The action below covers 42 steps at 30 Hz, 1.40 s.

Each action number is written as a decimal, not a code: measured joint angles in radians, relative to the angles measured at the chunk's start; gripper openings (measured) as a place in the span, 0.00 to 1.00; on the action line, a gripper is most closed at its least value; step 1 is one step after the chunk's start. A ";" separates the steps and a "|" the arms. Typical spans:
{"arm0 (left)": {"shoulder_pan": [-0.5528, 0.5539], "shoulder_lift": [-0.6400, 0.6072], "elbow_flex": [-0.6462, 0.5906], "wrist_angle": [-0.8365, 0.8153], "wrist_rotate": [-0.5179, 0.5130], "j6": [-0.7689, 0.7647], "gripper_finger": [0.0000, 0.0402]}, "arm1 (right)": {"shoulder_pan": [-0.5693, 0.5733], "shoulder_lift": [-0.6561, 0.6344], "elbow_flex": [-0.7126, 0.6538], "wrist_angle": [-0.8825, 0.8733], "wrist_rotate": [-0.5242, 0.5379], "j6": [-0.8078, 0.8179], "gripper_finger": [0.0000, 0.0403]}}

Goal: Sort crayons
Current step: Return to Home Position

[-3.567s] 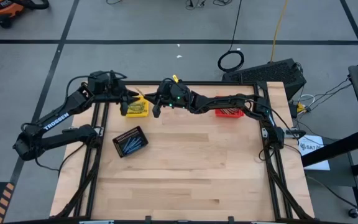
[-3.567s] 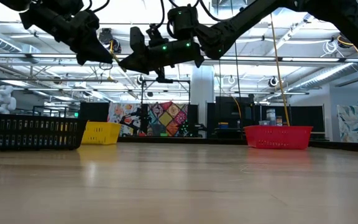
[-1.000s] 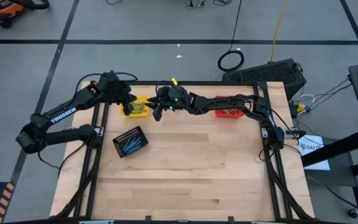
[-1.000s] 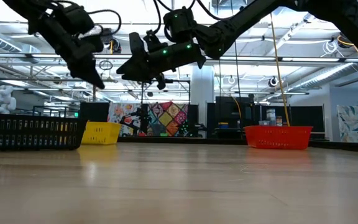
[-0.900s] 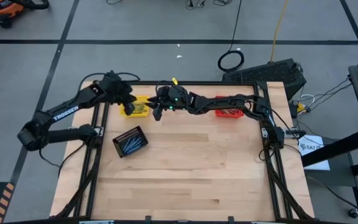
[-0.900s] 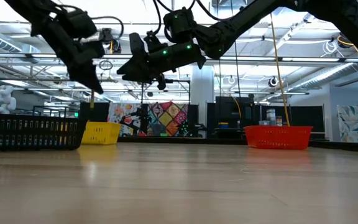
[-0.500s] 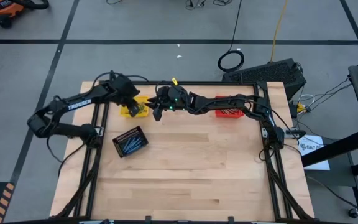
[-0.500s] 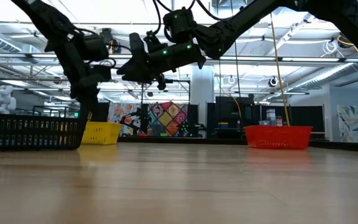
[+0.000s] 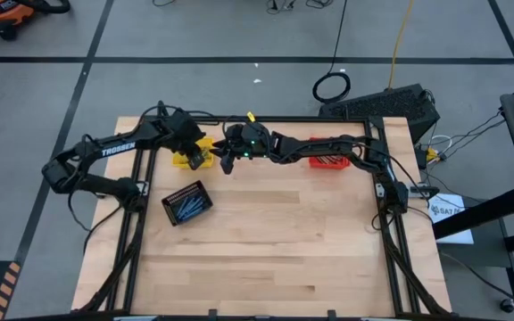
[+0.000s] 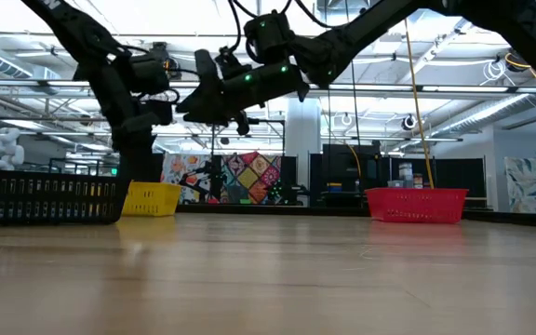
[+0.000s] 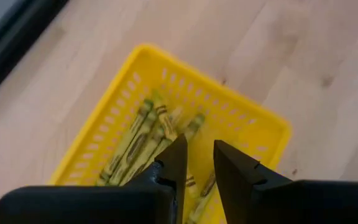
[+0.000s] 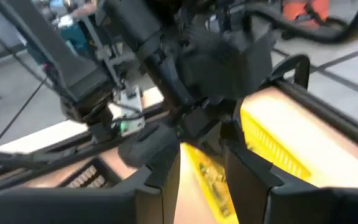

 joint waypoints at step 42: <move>-0.138 -0.878 -0.153 0.091 0.364 -0.157 0.20 | 0.034 -0.792 -0.040 -1.159 0.149 -0.196 0.27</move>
